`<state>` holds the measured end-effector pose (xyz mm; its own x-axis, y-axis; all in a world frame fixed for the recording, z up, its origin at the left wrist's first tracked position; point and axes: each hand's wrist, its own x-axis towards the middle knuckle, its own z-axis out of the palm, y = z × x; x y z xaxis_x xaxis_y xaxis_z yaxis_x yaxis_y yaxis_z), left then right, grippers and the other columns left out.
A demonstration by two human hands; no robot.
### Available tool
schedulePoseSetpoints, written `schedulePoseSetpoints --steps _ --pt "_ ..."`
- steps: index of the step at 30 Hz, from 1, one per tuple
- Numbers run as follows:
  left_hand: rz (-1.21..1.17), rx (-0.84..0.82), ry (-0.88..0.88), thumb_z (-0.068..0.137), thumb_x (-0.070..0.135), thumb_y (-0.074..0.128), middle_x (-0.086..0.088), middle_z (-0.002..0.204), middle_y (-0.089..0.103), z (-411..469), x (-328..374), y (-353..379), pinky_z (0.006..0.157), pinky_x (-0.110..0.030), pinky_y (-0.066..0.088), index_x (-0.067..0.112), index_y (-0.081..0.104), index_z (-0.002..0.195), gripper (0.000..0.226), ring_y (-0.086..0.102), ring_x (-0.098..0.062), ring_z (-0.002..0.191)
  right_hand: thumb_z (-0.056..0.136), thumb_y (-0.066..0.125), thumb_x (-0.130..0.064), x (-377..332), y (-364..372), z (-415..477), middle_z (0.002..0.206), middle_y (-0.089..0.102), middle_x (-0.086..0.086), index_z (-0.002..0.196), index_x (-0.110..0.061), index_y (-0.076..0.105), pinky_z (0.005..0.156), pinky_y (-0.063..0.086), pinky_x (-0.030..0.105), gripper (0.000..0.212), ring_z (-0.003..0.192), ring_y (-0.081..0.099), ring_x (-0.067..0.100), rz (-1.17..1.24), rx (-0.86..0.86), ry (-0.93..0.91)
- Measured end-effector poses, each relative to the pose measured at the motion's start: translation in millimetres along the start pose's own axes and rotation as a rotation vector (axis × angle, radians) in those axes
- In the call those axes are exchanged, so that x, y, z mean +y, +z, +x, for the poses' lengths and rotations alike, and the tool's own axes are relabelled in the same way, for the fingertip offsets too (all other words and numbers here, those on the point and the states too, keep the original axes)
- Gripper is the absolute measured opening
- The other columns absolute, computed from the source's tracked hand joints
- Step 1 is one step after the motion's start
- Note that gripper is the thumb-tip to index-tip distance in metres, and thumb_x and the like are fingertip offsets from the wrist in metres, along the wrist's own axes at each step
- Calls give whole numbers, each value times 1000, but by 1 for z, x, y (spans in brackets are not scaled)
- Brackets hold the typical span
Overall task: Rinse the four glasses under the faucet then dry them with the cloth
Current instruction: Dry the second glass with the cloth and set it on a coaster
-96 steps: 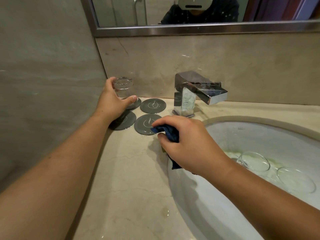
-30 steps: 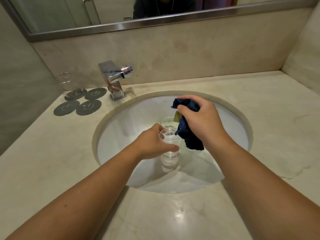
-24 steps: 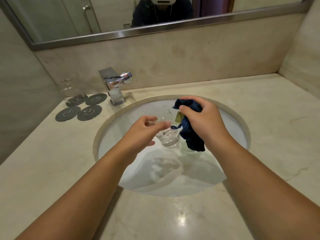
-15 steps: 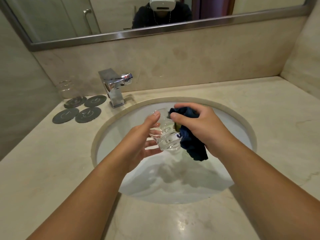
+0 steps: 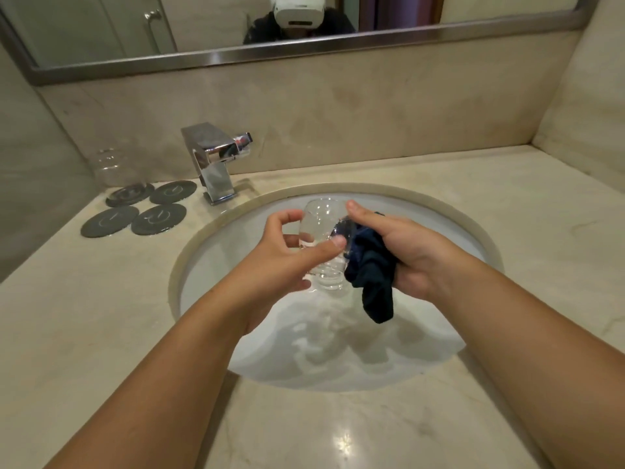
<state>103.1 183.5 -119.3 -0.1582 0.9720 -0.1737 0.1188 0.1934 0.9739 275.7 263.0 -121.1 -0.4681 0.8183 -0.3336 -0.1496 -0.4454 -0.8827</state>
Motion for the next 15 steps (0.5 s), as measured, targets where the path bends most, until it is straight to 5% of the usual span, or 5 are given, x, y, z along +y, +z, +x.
schedulePoseSetpoints --steps 6,10,15 --pt "116 89 126 83 24 92 1 128 57 3 -4 -1 83 -34 66 44 44 145 81 73 -15 92 83 84 -44 5 4 1 124 72 29 127 -1 71 65 62 39 62 88 70 34 -31 -42 -9" --pt "283 190 158 74 36 97 5 115 69 4 -3 -15 75 -33 65 46 47 139 82 74 -15 82 92 80 -36 3 2 1 99 77 22 117 -1 74 63 61 37 43 75 72 31 -101 57 -116" --pt "475 237 150 77 44 94 9 105 67 2 -1 -22 47 -20 45 38 44 121 67 67 -16 74 98 70 -19 -2 -8 3 83 71 21 88 -10 74 65 57 46 14 66 66 32 -199 303 -264"
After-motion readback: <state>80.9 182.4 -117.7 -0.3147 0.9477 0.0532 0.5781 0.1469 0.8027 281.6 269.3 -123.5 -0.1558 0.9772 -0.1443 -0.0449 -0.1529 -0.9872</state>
